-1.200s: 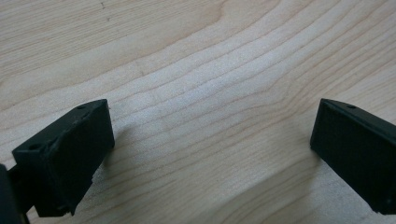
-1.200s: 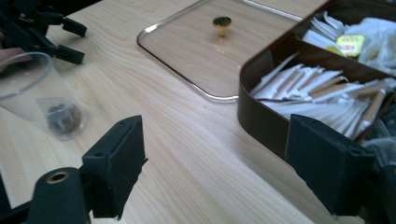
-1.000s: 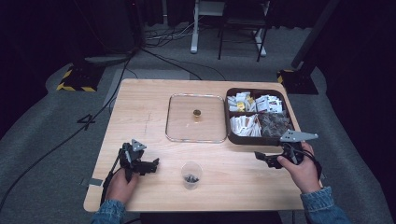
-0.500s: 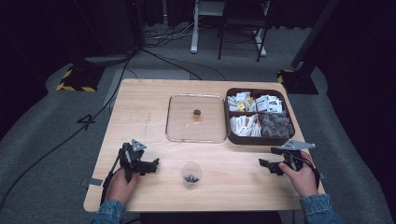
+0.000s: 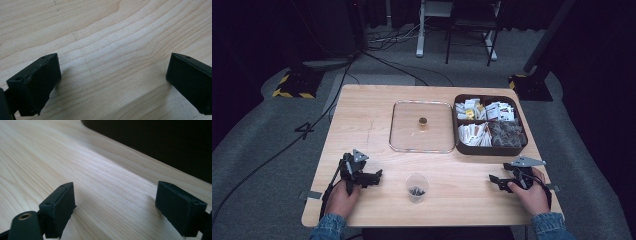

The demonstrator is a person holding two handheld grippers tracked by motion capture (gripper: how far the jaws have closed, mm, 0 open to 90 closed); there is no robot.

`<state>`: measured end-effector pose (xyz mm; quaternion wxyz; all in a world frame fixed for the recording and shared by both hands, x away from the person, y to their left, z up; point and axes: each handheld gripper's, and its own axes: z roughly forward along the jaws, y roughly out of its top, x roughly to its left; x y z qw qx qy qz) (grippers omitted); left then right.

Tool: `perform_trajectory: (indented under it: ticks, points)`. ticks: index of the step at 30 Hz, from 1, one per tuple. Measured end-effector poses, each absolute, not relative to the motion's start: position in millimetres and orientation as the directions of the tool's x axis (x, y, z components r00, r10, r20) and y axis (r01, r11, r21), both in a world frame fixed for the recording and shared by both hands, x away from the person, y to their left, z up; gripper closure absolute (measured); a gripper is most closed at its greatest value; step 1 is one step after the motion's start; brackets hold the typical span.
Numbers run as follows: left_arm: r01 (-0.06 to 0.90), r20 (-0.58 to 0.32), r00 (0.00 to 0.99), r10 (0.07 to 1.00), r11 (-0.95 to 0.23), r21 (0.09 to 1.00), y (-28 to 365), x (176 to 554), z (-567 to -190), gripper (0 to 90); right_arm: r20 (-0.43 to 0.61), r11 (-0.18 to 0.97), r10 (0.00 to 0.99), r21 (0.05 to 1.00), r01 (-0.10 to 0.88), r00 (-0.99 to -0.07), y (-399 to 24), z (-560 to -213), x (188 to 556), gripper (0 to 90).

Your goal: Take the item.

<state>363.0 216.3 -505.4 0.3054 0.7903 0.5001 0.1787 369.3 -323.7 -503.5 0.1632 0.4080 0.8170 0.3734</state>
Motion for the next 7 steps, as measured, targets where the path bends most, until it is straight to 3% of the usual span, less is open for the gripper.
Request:
perform_trajectory:
  ticks: [2,7]
  points:
    - [0.682,-0.024,0.436,0.900,-0.313,0.661,216.2,362.9,-505.4,0.0,-0.010,0.420,0.794,0.731,0.538,-0.608,-318.3,-504.3,368.9,12.5]
    - [0.682,-0.025,0.435,0.900,-0.311,0.661,216.2,362.9,-505.5,0.0,-0.009,0.416,0.799,0.730,0.542,-0.601,-316.9,-504.5,369.3,11.8]
